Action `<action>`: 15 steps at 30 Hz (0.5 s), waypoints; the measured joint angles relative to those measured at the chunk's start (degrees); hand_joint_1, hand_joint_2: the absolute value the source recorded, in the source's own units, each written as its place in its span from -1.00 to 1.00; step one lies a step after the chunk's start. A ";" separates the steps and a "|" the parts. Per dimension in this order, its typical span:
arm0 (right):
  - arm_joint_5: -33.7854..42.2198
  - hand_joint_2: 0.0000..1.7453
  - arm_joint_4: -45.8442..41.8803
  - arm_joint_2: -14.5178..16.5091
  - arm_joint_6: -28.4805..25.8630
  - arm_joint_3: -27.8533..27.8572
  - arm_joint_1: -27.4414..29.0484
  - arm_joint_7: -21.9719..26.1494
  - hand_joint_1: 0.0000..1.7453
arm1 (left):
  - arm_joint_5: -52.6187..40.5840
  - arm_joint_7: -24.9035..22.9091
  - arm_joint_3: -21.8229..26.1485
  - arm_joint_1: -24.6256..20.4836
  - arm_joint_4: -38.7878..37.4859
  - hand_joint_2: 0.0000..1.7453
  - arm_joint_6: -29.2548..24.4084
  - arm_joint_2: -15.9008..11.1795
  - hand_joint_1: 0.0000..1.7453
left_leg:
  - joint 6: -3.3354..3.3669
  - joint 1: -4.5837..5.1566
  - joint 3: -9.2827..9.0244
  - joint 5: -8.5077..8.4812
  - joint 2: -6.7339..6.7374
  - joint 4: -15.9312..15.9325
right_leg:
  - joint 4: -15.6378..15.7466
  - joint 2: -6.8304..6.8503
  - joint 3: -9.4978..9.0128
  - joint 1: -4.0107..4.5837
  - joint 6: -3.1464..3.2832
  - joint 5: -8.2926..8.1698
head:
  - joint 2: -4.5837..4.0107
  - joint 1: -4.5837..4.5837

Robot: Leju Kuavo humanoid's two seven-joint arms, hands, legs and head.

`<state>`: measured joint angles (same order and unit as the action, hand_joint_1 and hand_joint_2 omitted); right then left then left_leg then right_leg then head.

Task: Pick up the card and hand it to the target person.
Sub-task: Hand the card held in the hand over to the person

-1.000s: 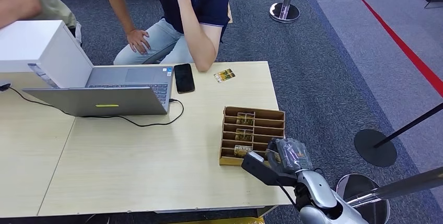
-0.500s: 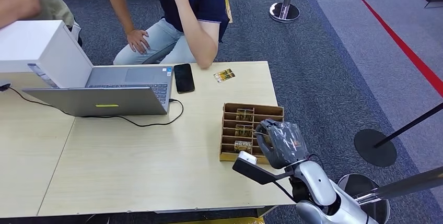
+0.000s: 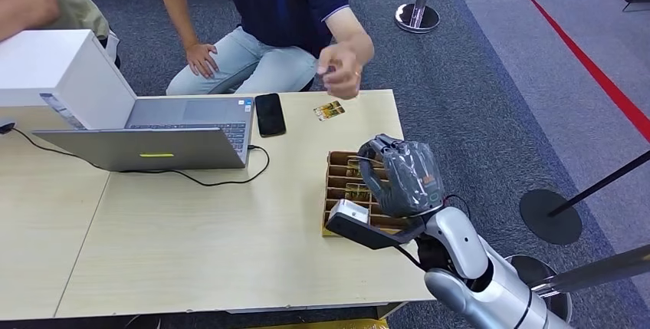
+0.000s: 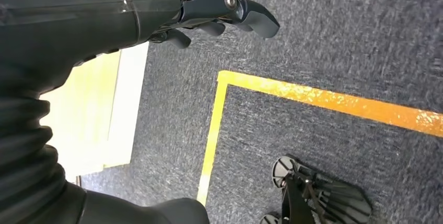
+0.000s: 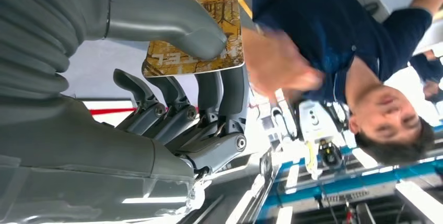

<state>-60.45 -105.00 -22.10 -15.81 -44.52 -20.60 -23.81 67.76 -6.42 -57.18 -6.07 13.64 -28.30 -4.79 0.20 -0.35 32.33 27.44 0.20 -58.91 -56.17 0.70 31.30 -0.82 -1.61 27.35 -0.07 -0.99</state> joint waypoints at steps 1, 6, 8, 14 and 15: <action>-0.01 1.00 0.93 0.43 -0.02 -0.14 -1.17 0.26 0.84 | -0.35 0.01 -0.13 -0.03 0.00 1.00 0.26 0.00 -1.00 | 0.00 0.00 0.00 0.00 0.00 0.00 | 0.00 0.00 0.00 0.00 0.00 0.00 | 0.00 0.01; -0.22 1.00 9.60 3.44 -1.66 -1.14 -8.02 1.52 0.84 | -2.32 0.17 -1.41 -0.22 0.00 1.00 1.57 -0.13 -1.00 | 0.01 -0.01 0.00 -0.04 0.00 0.00 | -0.02 0.03 0.00 0.01 0.00 0.00 | 0.00 0.01; -0.13 1.00 13.88 4.66 -2.84 -1.57 -10.50 1.94 0.84 | -2.87 0.35 -1.84 -0.31 0.00 1.00 1.88 -0.24 -1.00 | 0.00 -0.01 0.01 -0.05 -0.02 0.00 | -0.02 0.05 -0.01 0.01 0.00 0.00 | 0.00 0.00; 0.02 1.00 23.75 7.17 -5.02 -2.74 -14.22 2.71 0.84 | -3.67 0.33 -3.11 -0.40 0.00 1.00 2.18 -0.37 -1.00 | 0.00 -0.01 0.09 -0.05 -0.09 0.00 | -0.01 0.12 0.01 0.00 0.00 0.00 | 0.00 0.00; 0.04 1.00 24.75 7.37 -5.13 -2.90 -14.67 2.74 0.84 | -3.80 0.24 -3.17 -0.40 0.00 1.00 2.21 -0.40 -1.00 | 0.00 -0.01 0.10 -0.05 -0.09 0.00 | -0.01 0.12 0.02 0.00 0.00 0.00 | 0.00 0.01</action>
<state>-60.40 -80.25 -14.73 -20.94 -47.42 -35.27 -21.07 63.96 -6.18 -60.35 -6.47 13.64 -26.10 -5.19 0.20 -0.36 32.43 27.39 0.10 -58.92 -56.18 0.82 31.32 -0.82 -1.61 27.35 -0.07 -0.99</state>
